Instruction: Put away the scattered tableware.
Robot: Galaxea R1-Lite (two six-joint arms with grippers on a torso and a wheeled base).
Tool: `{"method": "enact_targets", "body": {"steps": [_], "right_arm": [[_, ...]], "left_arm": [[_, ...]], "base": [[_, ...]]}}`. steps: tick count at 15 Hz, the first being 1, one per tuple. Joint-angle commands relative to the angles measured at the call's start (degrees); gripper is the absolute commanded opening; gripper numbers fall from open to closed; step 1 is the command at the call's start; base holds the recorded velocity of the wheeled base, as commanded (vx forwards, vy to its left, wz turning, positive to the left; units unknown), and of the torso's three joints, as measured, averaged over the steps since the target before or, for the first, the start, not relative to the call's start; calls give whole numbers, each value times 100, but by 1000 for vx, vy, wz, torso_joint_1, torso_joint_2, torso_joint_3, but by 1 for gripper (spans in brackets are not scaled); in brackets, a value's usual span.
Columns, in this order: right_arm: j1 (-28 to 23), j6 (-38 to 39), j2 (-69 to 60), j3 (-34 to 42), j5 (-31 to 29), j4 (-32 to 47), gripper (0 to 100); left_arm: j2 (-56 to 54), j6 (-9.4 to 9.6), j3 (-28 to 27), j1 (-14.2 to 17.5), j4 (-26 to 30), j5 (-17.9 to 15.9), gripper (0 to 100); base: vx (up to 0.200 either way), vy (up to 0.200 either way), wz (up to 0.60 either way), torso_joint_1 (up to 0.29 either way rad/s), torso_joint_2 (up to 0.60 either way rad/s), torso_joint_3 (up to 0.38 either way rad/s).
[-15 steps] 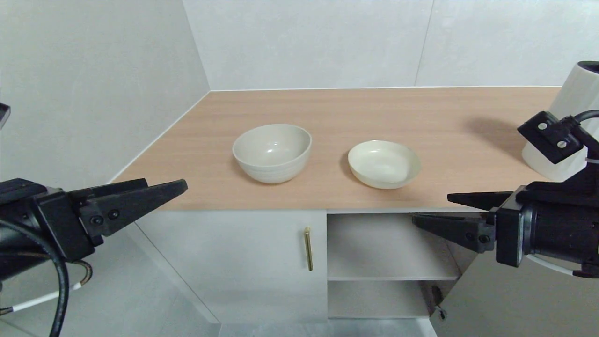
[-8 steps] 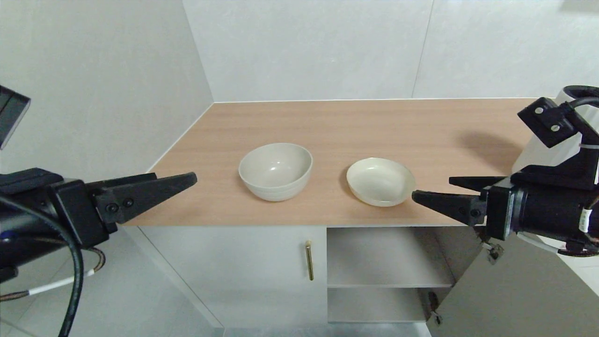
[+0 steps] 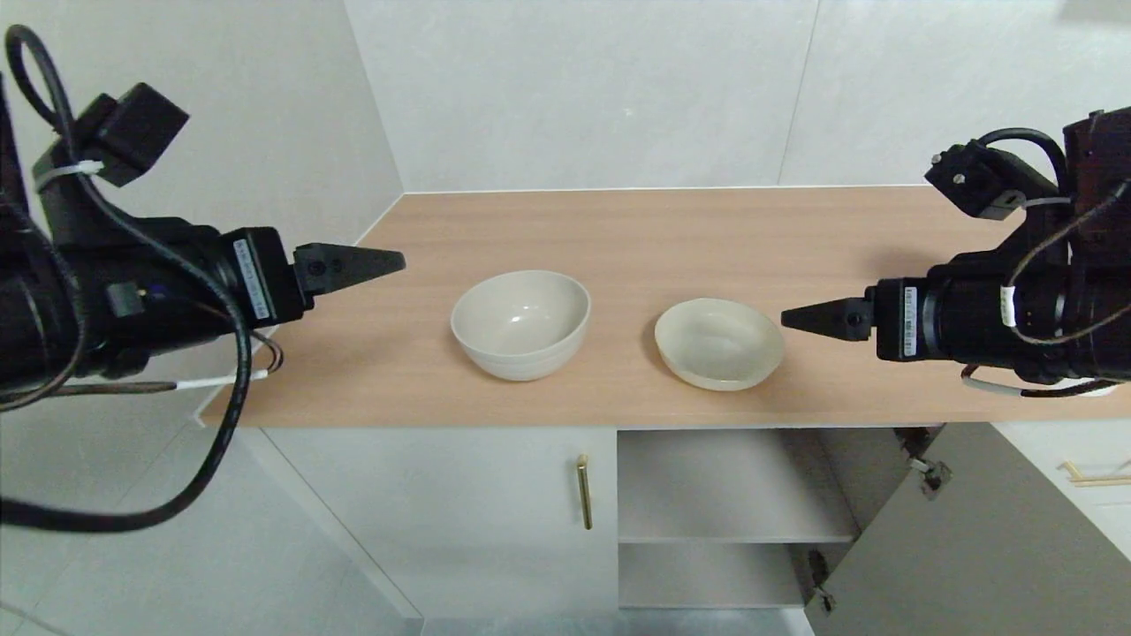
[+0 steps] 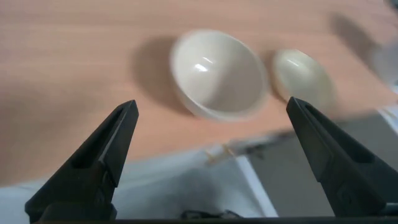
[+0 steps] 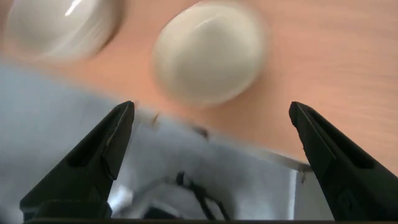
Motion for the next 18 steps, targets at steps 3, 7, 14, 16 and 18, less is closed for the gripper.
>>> {"method": "enact_targets", "body": {"steps": [3, 7, 14, 16, 18], "right_arm": [[42, 313, 686, -416, -709, 6, 100], [86, 331, 783, -372, -718, -38, 100], [95, 340, 783, -355, -727, -38, 100], [95, 340, 783, -355, -727, -38, 100], [95, 340, 792, -346, -727, -38, 100]], "left_arm": [[1416, -254, -907, -251, 82, 1456, 100], [2057, -517, -1100, -383, 47, 1807, 100], [2558, -781, -1241, -638, 64, 1886, 100], [2638, -781, -1249, -646, 64, 1886, 100], [2690, -781, -1249, -646, 56, 1886, 100]], "base": [[0, 0, 0, 0, 0, 0], [0, 0, 0, 0, 0, 0], [0, 0, 0, 0, 0, 0], [0, 0, 0, 0, 0, 0], [0, 0, 0, 0, 0, 0]]}}
